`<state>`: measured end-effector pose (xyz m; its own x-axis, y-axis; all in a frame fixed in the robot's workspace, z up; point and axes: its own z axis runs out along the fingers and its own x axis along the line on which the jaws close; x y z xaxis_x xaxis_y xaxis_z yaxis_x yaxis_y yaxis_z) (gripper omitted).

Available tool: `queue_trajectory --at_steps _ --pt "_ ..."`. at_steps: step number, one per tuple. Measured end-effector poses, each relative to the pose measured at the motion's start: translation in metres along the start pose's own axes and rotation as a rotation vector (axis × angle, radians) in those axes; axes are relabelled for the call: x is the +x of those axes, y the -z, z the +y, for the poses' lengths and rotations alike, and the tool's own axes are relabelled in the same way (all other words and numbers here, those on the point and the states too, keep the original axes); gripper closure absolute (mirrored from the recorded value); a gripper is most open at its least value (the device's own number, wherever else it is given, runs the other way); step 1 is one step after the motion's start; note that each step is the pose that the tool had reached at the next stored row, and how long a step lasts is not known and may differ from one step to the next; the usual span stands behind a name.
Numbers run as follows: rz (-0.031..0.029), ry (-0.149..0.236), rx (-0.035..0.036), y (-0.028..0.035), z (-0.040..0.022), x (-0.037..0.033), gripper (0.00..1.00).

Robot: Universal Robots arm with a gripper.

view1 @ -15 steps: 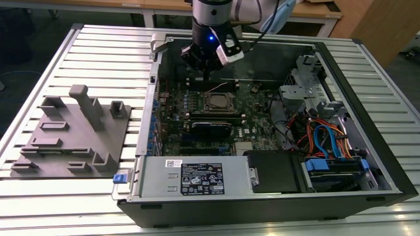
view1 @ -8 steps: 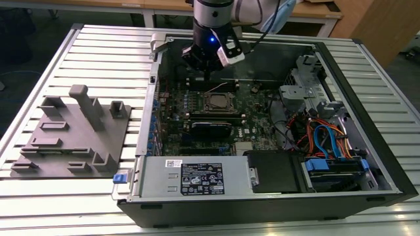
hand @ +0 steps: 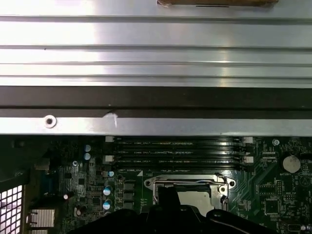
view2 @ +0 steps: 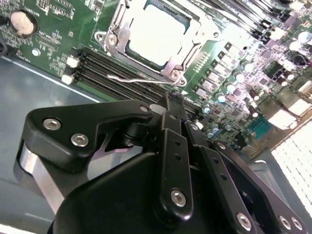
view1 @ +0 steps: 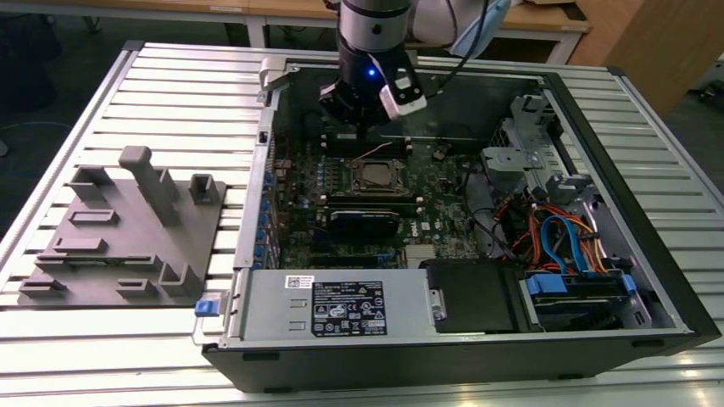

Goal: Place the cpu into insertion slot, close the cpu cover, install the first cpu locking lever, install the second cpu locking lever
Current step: 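Install the first cpu locking lever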

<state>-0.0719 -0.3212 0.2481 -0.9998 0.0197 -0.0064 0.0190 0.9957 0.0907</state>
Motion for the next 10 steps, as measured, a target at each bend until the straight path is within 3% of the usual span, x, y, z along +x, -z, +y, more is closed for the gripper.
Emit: queue_trajectory --at_steps 10 --pt "-0.0009 -0.01 -0.0002 -0.0055 -0.0005 -0.002 0.9"
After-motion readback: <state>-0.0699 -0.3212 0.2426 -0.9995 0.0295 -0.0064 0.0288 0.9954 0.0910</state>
